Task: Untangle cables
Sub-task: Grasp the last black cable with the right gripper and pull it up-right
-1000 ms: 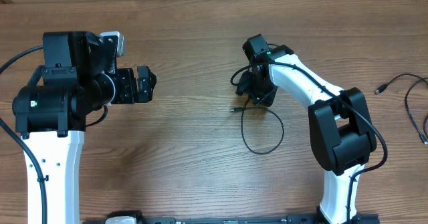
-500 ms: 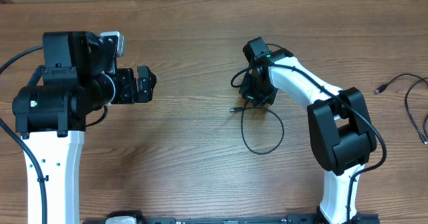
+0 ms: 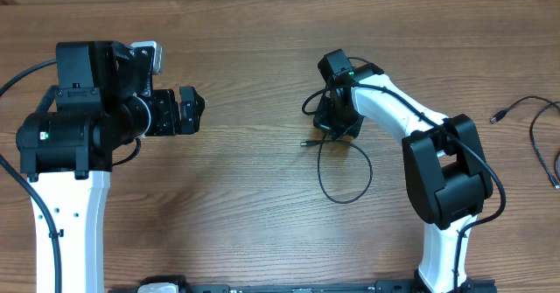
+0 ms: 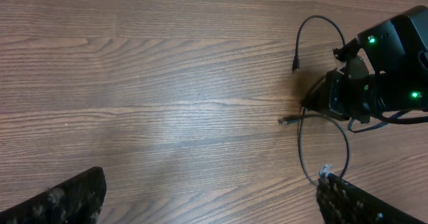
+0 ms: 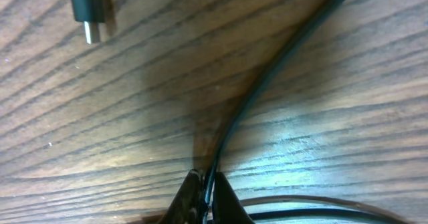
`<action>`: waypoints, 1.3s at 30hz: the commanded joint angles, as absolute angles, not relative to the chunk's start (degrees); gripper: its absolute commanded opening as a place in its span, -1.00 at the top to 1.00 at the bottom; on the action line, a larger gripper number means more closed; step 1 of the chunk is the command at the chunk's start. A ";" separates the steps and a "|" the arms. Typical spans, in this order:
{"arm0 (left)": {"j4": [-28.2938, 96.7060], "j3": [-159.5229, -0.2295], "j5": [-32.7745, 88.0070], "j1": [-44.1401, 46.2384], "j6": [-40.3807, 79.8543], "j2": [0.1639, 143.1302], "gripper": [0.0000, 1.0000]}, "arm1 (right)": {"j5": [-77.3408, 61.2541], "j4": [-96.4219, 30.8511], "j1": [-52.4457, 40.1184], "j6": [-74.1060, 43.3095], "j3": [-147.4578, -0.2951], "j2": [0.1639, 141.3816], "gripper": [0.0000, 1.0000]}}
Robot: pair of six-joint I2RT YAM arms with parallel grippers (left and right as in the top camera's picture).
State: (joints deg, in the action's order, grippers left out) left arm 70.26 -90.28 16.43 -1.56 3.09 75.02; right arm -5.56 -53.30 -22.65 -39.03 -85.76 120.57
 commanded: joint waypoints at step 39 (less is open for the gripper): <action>70.24 -91.02 16.10 -1.37 3.86 74.94 -0.99 | -3.14 -48.99 -25.45 -42.24 -81.12 120.57 0.38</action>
